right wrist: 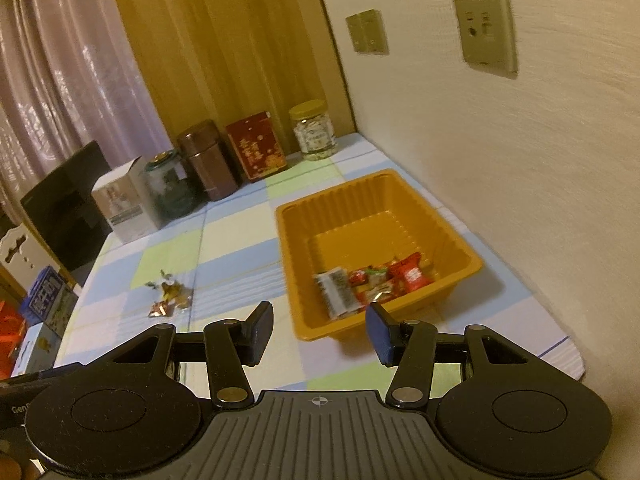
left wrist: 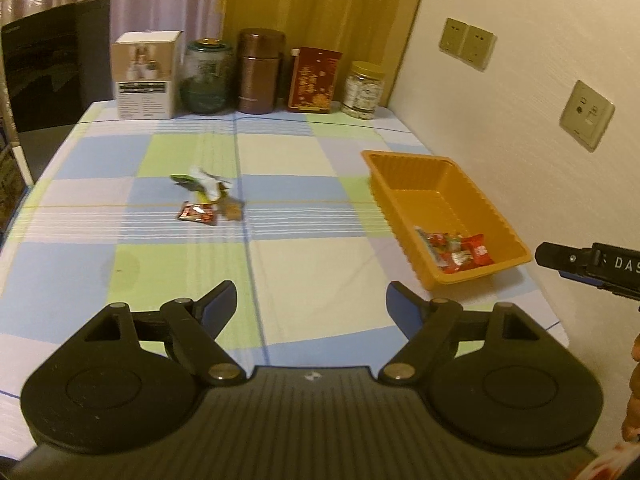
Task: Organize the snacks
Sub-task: 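Withdraw both open grippers from the tray, then reach both grippers toward the brown-red packet and yellow cube candy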
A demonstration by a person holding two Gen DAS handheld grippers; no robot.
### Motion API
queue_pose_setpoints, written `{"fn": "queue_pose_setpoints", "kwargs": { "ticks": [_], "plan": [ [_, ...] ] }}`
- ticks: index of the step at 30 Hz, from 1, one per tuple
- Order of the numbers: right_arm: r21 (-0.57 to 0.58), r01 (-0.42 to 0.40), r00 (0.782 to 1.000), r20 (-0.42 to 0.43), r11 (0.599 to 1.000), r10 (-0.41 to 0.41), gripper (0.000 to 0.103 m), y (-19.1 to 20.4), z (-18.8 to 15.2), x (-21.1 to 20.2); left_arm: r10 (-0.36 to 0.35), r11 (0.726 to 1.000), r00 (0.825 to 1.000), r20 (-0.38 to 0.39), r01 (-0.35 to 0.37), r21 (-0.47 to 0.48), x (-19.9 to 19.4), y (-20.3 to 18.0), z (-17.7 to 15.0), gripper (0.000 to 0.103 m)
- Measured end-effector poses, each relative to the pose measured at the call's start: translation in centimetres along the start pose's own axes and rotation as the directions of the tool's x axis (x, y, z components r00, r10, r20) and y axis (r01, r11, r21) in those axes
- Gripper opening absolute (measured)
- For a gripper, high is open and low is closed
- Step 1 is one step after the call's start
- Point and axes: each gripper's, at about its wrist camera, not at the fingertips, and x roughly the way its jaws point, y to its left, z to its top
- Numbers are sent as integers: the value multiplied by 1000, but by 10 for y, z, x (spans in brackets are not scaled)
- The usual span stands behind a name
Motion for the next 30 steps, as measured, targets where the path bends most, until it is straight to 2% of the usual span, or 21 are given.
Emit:
{"fn": "queue_pose_setpoints", "kwargs": {
  "ticks": [18, 30],
  "plan": [
    [-60, -58, 998, -37, 997, 56, 52, 46, -7, 24, 85, 994, 996, 29, -83, -71, -9, 59, 3, 80],
    [-113, -108, 992, -75, 988, 100, 52, 86, -7, 76, 134, 988, 991, 16, -132, -78, 17, 98, 15, 80]
  ]
}}
